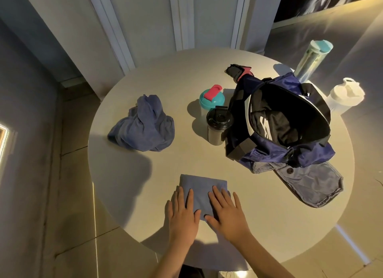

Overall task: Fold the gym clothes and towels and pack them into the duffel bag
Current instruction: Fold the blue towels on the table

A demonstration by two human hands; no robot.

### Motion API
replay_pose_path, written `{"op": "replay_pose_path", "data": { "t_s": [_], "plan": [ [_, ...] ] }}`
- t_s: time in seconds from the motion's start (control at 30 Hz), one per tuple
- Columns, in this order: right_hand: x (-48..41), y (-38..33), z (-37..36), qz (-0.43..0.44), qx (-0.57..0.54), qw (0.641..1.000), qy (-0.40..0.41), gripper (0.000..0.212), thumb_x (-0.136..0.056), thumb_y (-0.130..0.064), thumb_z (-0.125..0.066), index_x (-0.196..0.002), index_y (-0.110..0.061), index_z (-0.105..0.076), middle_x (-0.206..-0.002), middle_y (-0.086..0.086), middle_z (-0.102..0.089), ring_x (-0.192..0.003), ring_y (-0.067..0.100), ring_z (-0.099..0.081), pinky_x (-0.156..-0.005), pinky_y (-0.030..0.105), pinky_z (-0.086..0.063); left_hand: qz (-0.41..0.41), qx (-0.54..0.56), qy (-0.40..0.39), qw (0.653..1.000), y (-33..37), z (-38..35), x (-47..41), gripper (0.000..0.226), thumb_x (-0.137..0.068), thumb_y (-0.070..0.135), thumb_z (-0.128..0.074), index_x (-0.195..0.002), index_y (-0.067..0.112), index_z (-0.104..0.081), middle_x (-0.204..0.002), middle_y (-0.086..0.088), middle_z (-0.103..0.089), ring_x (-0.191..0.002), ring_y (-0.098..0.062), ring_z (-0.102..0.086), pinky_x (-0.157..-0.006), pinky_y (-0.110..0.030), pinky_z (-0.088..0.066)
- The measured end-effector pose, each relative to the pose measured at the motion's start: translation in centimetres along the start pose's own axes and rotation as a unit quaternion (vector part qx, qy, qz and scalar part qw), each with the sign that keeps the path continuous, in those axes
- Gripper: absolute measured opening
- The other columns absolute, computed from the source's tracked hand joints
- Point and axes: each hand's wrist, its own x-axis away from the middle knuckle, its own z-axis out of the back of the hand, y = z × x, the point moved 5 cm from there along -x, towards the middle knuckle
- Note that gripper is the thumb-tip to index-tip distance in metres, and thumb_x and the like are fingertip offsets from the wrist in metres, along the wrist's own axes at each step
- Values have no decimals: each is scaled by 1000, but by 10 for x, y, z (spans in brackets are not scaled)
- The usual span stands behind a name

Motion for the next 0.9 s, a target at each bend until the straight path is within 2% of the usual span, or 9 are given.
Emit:
{"op": "replay_pose_path", "data": {
  "t_s": [0.13, 0.27, 0.33, 0.4, 0.47, 0.53, 0.57, 0.73, 0.9],
  "plan": [
    [0, 7, -6, 6, 24, 999, 24, 80, -90, -71, -20, -150, -19, -21, -158, 3, -16, -146, 27, -6, -113, 50, -7, -19, 5, -18, 1000, 2, 3, -1, 57, -90, 46, -27, -138, 16, -37, -139, -18, -49, -122, -33, -54, -92, -47, -50],
    [-13, 13, -1, -7, 49, 998, 49, 79, -90, -69, -11, -151, -18, -2, -159, 2, 3, -146, 26, 5, -112, 55, -6, -22, -4, -61, 998, 1, 3, -15, 63, -98, 52, -7, -139, 16, -37, -140, -17, -48, -121, -31, -55, -88, -42, -54],
    [-21, 20, 4, -31, 52, 997, 52, 76, -93, -63, -5, -151, -15, -6, -158, 5, -9, -146, 25, 6, -112, 56, -4, -47, -15, -73, 996, 5, 7, -29, 61, -94, 53, -21, -139, 16, -38, -139, -15, -50, -121, -31, -56, -86, -43, -55],
    [-30, 27, 12, -52, 55, 995, 71, 74, -93, -59, -14, -144, -9, -32, -145, 5, -38, -146, 24, 6, -112, 54, 0, -89, -28, -69, 993, 11, 14, -42, 61, -89, 51, -36, -138, 15, -42, -139, -12, -51, -123, -29, -54, -89, -44, -53],
    [-36, 32, 22, -71, 75, 989, 106, 60, -84, -50, -45, -129, -10, -54, -134, 8, -53, -144, 29, -3, -114, 52, 4, -131, -28, -53, 990, 16, 22, -49, 60, -83, 45, -62, -133, 15, -53, -137, -8, -54, -121, -26, -56, -91, -43, -52],
    [-42, 34, 25, -89, 84, 985, 117, 59, -68, -35, -79, -120, -11, -64, -127, 12, -61, -132, 34, -26, -111, 54, -8, -172, -18, -51, 984, 19, 20, -48, 62, -71, 37, -79, -126, 15, -60, -132, -4, -58, -115, -22, -60, -90, -40, -53],
    [-43, 35, 24, -95, 80, 986, 110, 63, -60, -27, -87, -118, -12, -65, -123, 12, -62, -125, 34, -34, -107, 54, -17, -191, -18, -55, 980, 19, 16, -46, 65, -68, 36, -82, -125, 15, -59, -131, -3, -58, -114, -21, -60, -90, -38, -53],
    [-41, 29, 18, -116, 76, 988, 67, 72, -49, -16, -91, -116, -15, -67, -118, 12, -65, -108, 33, -62, -98, 48, -25, -222, -29, -92, 970, 16, 1, -45, 91, -61, 43, -84, -134, 10, -42, -135, -6, -56, -119, -24, -58, -89, -36, -54],
    [-58, 35, 20, -137, 74, 986, 63, 74, -46, -19, -92, -115, -12, -68, -119, 15, -65, -110, 33, -62, -99, 47, -23, -257, -93, -85, 958, 22, 7, -75, 85, -53, 50, -86, -125, 10, -62, -130, -5, -60, -115, -23, -61, -87, -34, -54]
  ]
}}
